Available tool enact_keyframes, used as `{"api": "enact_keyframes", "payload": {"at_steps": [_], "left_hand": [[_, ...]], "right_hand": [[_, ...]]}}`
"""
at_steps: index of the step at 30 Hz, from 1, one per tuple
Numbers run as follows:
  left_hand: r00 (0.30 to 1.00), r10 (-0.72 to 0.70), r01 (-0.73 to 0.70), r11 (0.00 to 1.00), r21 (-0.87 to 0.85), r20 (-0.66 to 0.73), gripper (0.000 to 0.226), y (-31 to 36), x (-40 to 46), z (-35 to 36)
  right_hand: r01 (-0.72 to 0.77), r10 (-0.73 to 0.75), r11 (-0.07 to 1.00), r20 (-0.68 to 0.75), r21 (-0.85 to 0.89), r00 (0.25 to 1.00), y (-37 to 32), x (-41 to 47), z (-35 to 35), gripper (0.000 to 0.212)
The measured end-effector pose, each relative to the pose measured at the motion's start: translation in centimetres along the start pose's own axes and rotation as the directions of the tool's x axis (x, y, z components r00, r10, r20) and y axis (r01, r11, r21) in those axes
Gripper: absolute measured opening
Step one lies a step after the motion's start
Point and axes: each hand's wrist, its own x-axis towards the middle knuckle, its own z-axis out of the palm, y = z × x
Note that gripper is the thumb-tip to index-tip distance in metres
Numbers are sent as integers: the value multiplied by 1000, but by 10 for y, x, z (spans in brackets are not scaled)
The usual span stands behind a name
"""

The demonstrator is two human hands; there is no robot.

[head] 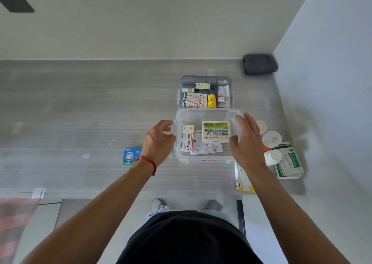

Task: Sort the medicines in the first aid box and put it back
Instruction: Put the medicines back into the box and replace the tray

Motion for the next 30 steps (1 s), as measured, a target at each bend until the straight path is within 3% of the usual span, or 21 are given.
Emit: {"api": "enact_keyframes", "payload": {"at_steps": [4, 20, 26, 30], "left_hand": [[979, 206, -202, 968, 151, -11, 49, 7, -5, 1], [941, 336, -334, 914, 231, 33, 48, 11, -9, 0], [931, 347, -320, 927, 197, -117, 45, 4, -13, -10], [933, 271, -232, 956, 180, -237, 44, -12, -19, -23]], "right_hand": [[9, -9, 1000, 60, -10, 998, -8, 1, 0, 55], [7, -1, 999, 129, -50, 992, -21, -5, -6, 45], [148, -151, 989, 155, 31, 976, -37, -6, -4, 40], [253, -268, 962, 167, 106, 949, -49, -4, 2, 35]]}}
